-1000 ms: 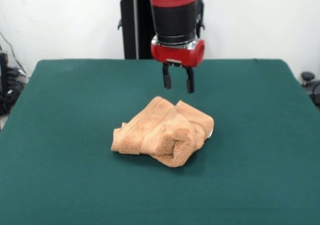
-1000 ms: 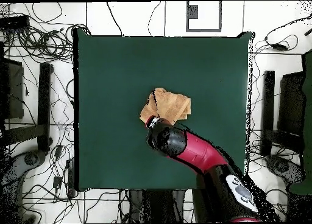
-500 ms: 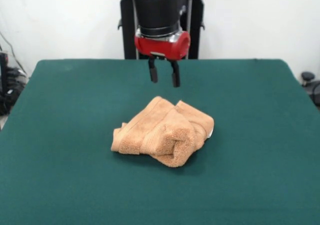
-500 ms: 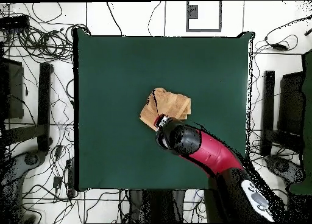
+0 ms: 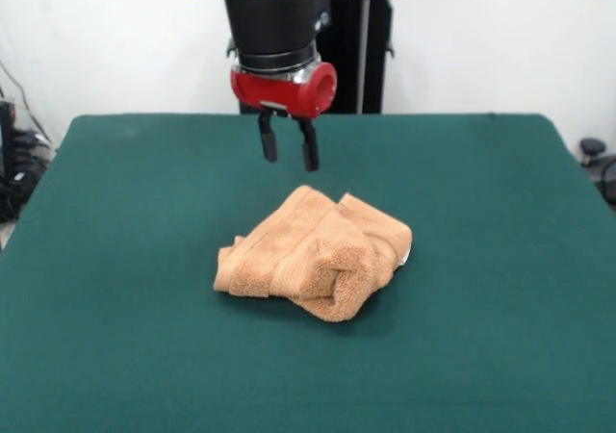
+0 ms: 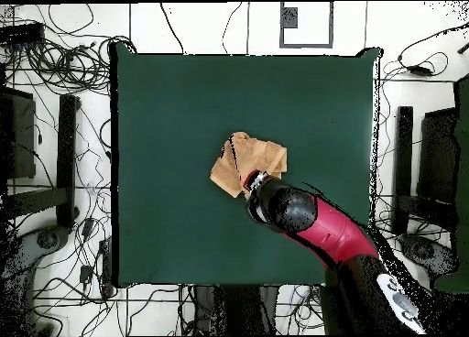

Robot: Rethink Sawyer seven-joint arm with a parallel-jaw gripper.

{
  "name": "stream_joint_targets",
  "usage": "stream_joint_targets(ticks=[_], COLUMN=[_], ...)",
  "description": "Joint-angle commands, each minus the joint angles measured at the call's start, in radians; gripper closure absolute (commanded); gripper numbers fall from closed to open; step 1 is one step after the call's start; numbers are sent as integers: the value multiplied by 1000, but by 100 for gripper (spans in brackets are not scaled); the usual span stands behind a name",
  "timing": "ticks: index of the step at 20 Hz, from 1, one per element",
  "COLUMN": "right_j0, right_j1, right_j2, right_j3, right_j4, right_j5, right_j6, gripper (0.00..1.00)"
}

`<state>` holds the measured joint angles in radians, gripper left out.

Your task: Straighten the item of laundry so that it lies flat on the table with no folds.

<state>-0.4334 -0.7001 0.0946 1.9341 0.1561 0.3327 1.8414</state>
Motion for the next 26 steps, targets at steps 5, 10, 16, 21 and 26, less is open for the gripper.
stream_joint_targets(ticks=[5,10,16,21,26], right_j0=[-34,-80,-107,-135,-162], right_j1=[110,139,147,153,158], right_j2=[139,198,214,234,263], right_j3=[-27,-17,-13,-7,16], right_j4=[-68,-91,-127,-153,-172], right_j5=[-67,-99,-101,-109,-134], right_j6=[32,19,27,34,50], gripper=[0,0,0,0,0])
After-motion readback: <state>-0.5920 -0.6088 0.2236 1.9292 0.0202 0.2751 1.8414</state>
